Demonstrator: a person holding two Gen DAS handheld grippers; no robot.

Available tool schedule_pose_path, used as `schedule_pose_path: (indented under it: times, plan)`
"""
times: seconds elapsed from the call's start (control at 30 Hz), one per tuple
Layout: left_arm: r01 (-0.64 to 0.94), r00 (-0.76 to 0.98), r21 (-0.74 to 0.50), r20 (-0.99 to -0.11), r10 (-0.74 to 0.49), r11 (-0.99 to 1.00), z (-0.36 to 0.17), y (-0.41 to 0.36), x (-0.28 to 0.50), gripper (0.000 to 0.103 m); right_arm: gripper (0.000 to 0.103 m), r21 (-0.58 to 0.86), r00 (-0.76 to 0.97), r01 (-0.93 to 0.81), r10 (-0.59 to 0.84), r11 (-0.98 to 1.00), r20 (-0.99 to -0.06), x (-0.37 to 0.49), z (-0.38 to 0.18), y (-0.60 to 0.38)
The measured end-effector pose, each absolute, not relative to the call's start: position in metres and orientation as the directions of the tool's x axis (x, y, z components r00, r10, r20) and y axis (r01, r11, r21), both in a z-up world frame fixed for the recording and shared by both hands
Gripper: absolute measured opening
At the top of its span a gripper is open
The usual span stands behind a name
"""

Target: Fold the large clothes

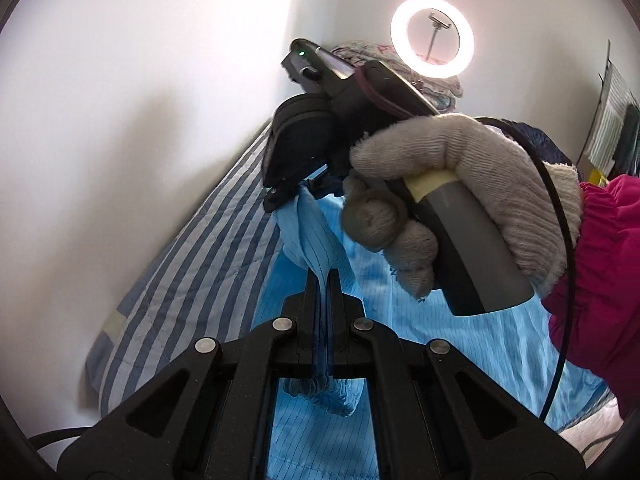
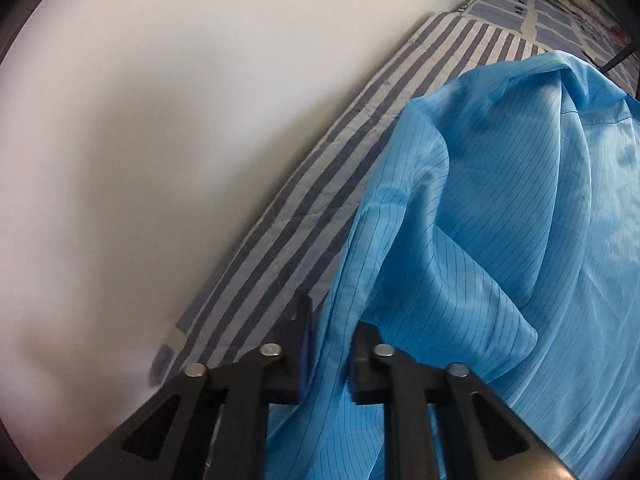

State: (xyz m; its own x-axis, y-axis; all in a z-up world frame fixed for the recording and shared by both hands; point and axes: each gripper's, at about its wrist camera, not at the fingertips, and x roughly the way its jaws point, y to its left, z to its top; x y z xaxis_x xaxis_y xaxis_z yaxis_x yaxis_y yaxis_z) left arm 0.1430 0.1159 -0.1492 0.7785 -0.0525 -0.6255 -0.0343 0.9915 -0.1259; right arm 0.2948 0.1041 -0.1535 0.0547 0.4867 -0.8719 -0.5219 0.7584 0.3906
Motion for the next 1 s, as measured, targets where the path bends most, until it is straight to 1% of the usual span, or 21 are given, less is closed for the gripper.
schedule_pose_path:
  times: [0.07,0.1,0.23,0.3,0.37,0.4,0.43,0.47,0.53,0.6,0.7,0.77,0.83,0.87,0.93,0.97,1.0]
  plan:
    - [-0.009,0.784,-0.102,-0.618,-0.057,0.995,-0.144,0.107,0.138,0.000,0.000,0.447,0.068,-0.492,0.545,0.747,-0.835,0.295,-0.145,0.081]
    - [0.012,0.787,-0.094,-0.613,-0.067,0.996,-0.143,0.102,0.135,0.000,0.000,0.495,0.078,-0.468,0.592,0.732,-0.802,0.295,-0.139,0.069]
    - [0.115,0.775,-0.083,-0.616,-0.142,0.990,-0.140,0.077,0.121,0.000,0.000,0.669,0.119,-0.376,0.749,0.642,-0.652,0.281,-0.129,0.004]
    - [0.165,0.765,-0.099,-0.614,-0.191,0.981,-0.140,0.067,0.112,0.000,0.000,0.710,0.151,-0.340,0.781,0.617,-0.606,0.272,-0.131,-0.028]
    - [0.220,0.741,-0.144,-0.619,-0.261,0.965,-0.140,0.058,0.104,0.014,0.000,0.741,0.184,-0.310,0.802,0.596,-0.569,0.263,-0.135,-0.063]
    - [0.230,0.737,-0.159,-0.616,-0.279,0.960,-0.139,0.056,0.100,0.036,0.000,0.759,0.205,-0.283,0.810,0.586,-0.549,0.257,-0.140,-0.082]
    - [0.238,0.738,-0.179,-0.605,-0.298,0.954,-0.137,0.055,0.094,0.052,0.000,0.785,0.216,-0.254,0.824,0.566,-0.524,0.253,-0.147,-0.101]
    - [0.238,0.746,-0.195,-0.591,-0.308,0.952,-0.136,0.057,0.090,0.054,0.000,0.797,0.232,-0.224,0.825,0.562,-0.516,0.250,-0.152,-0.117]
    - [0.227,0.746,-0.226,-0.585,-0.318,0.947,-0.135,0.064,0.086,0.055,0.000,0.808,0.268,-0.164,0.813,0.566,-0.516,0.243,-0.164,-0.141]
    - [0.196,0.741,-0.244,-0.598,-0.306,0.950,-0.137,0.072,0.088,0.054,0.000,0.816,0.293,-0.098,0.801,0.569,-0.523,0.239,-0.172,-0.165]
    - [0.151,0.692,-0.311,-0.645,-0.325,0.938,-0.151,0.082,0.100,0.054,0.001,0.818,0.303,-0.039,0.787,0.573,-0.537,0.226,-0.191,-0.198]
    - [0.116,0.628,-0.364,-0.694,-0.352,0.924,-0.169,0.084,0.112,0.054,0.006,0.770,0.301,-0.007,0.736,0.637,-0.606,0.223,-0.197,-0.209]
    - [0.104,0.573,-0.413,-0.719,-0.394,0.905,-0.185,0.082,0.124,0.054,0.018,0.693,0.271,0.000,0.667,0.721,-0.694,0.212,-0.193,-0.216]
    - [0.097,0.543,-0.435,-0.731,-0.414,0.895,-0.193,0.079,0.129,0.054,0.024,0.671,0.265,-0.007,0.649,0.741,-0.713,0.206,-0.198,-0.219]
    - [0.103,0.511,-0.451,-0.741,-0.436,0.887,-0.202,0.071,0.136,0.054,0.028,0.634,0.260,-0.042,0.621,0.772,-0.739,0.196,-0.194,-0.222]
    - [0.107,0.499,-0.437,-0.753,-0.429,0.893,-0.206,0.064,0.139,0.054,0.034,0.615,0.263,-0.058,0.606,0.787,-0.751,0.191,-0.190,-0.223]
    - [0.109,0.489,-0.422,-0.765,-0.418,0.900,-0.208,0.058,0.140,0.054,0.042,0.588,0.265,-0.080,0.586,0.805,-0.766,0.186,-0.185,-0.223]
